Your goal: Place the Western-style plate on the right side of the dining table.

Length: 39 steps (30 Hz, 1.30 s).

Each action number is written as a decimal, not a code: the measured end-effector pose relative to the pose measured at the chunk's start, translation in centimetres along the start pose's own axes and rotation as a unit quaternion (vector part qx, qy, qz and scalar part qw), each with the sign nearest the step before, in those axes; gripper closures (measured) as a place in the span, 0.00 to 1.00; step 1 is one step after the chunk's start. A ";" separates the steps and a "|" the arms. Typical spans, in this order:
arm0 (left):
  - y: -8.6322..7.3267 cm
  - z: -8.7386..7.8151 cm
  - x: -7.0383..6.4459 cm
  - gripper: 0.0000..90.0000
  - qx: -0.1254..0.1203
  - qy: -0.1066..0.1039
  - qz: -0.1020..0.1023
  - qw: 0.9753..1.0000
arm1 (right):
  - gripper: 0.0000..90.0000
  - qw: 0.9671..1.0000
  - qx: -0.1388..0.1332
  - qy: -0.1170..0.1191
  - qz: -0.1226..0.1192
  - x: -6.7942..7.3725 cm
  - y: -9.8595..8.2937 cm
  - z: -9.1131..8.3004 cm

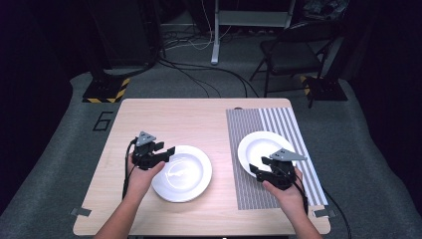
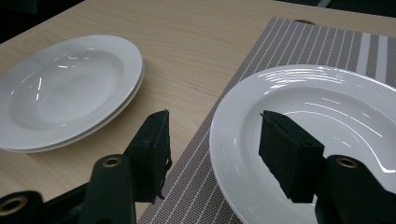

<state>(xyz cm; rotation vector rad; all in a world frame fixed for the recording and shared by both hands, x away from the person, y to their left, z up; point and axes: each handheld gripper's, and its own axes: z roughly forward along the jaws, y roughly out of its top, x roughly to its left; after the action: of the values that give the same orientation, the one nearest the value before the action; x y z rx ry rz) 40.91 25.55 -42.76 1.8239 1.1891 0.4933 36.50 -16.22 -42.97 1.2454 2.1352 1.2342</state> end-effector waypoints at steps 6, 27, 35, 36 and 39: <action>-1.2 -1.0 1.4 0.49 -0.004 0.009 -0.019 1.000 | 0.47 1.000 0.001 0.014 -0.009 0.7 0.0 0.3; -5.5 -2.6 4.9 0.48 -0.011 0.047 -0.051 0.998 | 0.46 0.996 0.018 0.075 -0.042 2.6 -1.2 3.3; -7.6 -3.0 7.0 0.48 0.003 0.078 -0.050 0.996 | 0.46 0.994 0.036 0.091 -0.049 3.3 -2.5 5.0; -7.8 -3.0 7.2 0.48 0.001 0.080 -0.054 0.995 | 0.46 0.993 0.041 0.092 -0.060 3.5 -2.7 5.3; -8.4 -3.0 8.0 0.48 0.005 0.084 -0.067 0.994 | 0.46 0.992 0.041 0.098 -0.064 3.8 -3.1 5.7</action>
<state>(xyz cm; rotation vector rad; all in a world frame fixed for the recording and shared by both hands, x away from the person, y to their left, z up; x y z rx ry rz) 38.03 35.27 -49.20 1.7239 1.4197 0.5745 36.75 -10.90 -48.27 1.0359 2.3867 1.2715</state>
